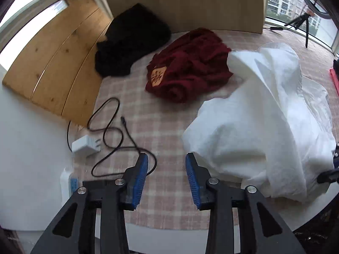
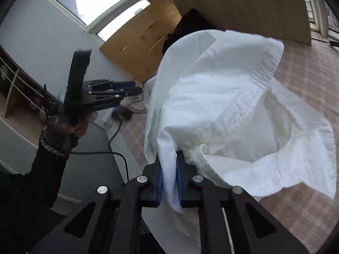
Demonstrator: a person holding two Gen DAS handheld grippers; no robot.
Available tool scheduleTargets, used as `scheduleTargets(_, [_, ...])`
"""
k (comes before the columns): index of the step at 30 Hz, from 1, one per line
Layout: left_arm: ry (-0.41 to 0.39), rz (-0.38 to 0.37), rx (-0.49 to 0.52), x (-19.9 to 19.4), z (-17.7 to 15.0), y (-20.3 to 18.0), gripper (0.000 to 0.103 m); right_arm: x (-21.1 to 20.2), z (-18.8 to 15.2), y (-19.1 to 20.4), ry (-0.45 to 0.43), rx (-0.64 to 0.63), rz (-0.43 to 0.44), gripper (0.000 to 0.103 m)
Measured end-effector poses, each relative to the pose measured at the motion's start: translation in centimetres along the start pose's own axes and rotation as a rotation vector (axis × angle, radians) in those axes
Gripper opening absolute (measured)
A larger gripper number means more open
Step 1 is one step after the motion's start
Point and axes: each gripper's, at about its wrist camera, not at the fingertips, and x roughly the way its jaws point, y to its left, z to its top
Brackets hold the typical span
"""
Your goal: Fold clothes
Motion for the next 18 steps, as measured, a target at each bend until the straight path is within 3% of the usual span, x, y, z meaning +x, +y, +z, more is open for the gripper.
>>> scheduleTargets(2, [0.027, -0.024, -0.068, -0.2, -1.1, 1.8, 0.034, 1.7, -0.6, 1.5, 0.094, -0.05, -0.008, 0.015])
scheduleTargets(5, [-0.029, -0.148, -0.069, -1.5, -0.3, -0.7, 0.046, -1.7, -2.0, 1.7, 0.023, -0.101, -0.048, 0.035])
scheduleTargets(6, [-0.041, -0.205, -0.045, -1.7, 0.5, -2.3, 0.056, -3.4, -2.4, 0.8, -0.017, -0.067, -0.057, 0.046])
scheduleTargets(7, [-0.052, -0.261, -0.021, -1.9, 1.2, -3.9, 0.061, -5.2, -2.8, -0.4, -0.063, -0.022, -0.064, 0.051])
scheduleTargets(9, [-0.07, -0.303, 0.048, -2.1, 2.3, -7.1, 0.072, -6.6, -2.6, -3.2, -0.103, 0.049, -0.129, 0.054])
scheduleTargets(13, [-0.057, -0.327, 0.134, -0.7, 4.0, -11.6, 0.072, -8.1, -1.9, -9.3, -0.149, 0.178, -0.293, 0.059])
scheduleTargets(14, [-0.046, -0.334, 0.146, 0.0, 4.3, -12.4, 0.064, -8.5, -1.7, -10.8, -0.161, 0.211, -0.333, 0.059])
scheduleTargets(15, [-0.03, -0.34, 0.16, 0.6, 4.3, -12.9, 0.043, -8.9, -1.5, -12.3, -0.172, 0.243, -0.374, 0.059])
scheduleTargets(16, [-0.018, -0.351, 0.162, 1.0, 4.2, -13.0, 0.03, -8.7, -1.1, -13.5, -0.175, 0.263, -0.383, 0.059])
scheduleTargets(17, [-0.005, -0.362, 0.164, 1.5, 4.0, -13.1, 0.01, -8.0, -0.4, -14.5, -0.168, 0.271, -0.361, 0.059])
scheduleTargets(18, [0.007, -0.373, 0.166, 2.0, 3.9, -13.2, 0.005, -7.1, 0.3, -15.2, -0.158, 0.275, -0.341, 0.059])
